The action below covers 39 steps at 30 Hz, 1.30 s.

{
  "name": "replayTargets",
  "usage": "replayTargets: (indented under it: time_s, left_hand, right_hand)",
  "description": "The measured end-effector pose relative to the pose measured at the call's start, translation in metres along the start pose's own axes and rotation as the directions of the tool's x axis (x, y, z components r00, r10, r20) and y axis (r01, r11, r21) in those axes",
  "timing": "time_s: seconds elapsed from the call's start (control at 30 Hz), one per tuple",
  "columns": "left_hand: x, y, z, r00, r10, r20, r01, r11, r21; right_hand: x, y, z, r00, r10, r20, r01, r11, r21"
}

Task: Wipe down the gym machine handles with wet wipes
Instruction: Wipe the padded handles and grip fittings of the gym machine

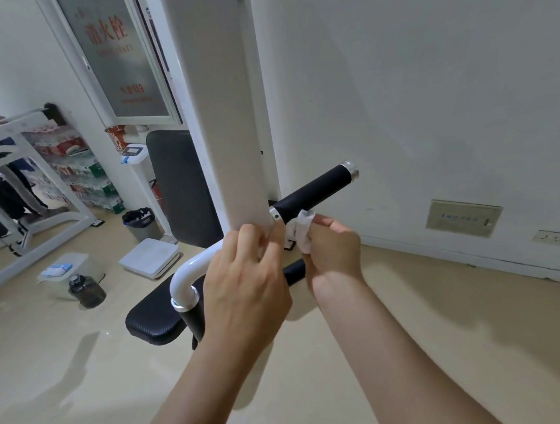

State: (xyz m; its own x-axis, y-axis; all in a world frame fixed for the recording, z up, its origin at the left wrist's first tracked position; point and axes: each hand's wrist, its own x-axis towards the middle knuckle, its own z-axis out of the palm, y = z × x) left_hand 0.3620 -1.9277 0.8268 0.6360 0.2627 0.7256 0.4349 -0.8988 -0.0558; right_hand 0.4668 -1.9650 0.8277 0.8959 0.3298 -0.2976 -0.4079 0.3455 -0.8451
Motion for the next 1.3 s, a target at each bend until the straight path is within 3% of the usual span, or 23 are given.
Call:
replayTargets:
  time_s: [0.07, 0.2, 0.4, 0.53, 0.7, 0.83, 0.97, 1.07, 1.17, 1.3]
  left_hand:
    - [0.000, -0.001, 0.002, 1.000, 0.002, -0.013, -0.002, 1.000, 0.000]
    - [0.001, -0.003, 0.004, 0.999, -0.003, -0.032, 0.002, 1.000, -0.027]
    - [0.000, -0.003, 0.008, 0.999, 0.001, -0.037, -0.003, 0.999, -0.038]
    - [0.000, -0.008, 0.008, 0.999, -0.002, -0.050, 0.001, 1.000, -0.020]
    - [-0.001, -0.007, 0.011, 0.993, 0.011, -0.116, -0.022, 0.996, -0.091]
    - [-0.008, -0.010, 0.012, 0.991, 0.043, -0.126, -0.060, 0.990, -0.128]
    - [-0.007, -0.010, 0.010, 0.993, 0.025, -0.114, -0.038, 0.993, -0.115]
    - [-0.004, -0.010, 0.010, 0.990, 0.001, -0.144, -0.020, 0.991, -0.130]
    - [-0.004, -0.009, 0.009, 0.996, -0.015, -0.092, 0.002, 0.990, -0.143]
    - [-0.006, -0.010, 0.011, 0.998, -0.060, -0.021, 0.057, 0.993, -0.106]
  right_hand:
    - [-0.006, 0.004, 0.002, 1.000, -0.019, -0.008, 0.018, 0.999, -0.035]
    - [-0.030, 0.012, 0.004, 0.983, 0.003, 0.183, -0.015, 0.998, 0.063]
    - [-0.029, 0.010, -0.004, 0.968, -0.107, 0.227, 0.109, 0.994, 0.002]
    - [-0.031, 0.010, -0.012, 0.911, -0.197, 0.362, 0.263, 0.954, -0.144]
    - [-0.029, 0.010, -0.035, 0.809, -0.129, 0.573, 0.289, 0.937, -0.197]
    - [-0.031, 0.016, -0.022, 0.839, -0.141, 0.526, 0.284, 0.937, -0.202]
    - [-0.021, 0.031, -0.015, 0.838, -0.307, 0.451, 0.484, 0.801, -0.353]
    - [-0.027, 0.036, -0.022, 0.788, -0.433, 0.438, 0.585, 0.749, -0.312]
    - [-0.027, 0.037, -0.016, 0.802, -0.448, 0.395, 0.554, 0.805, -0.211]
    - [-0.016, 0.042, -0.010, 0.867, -0.332, 0.372, 0.412, 0.897, -0.161]
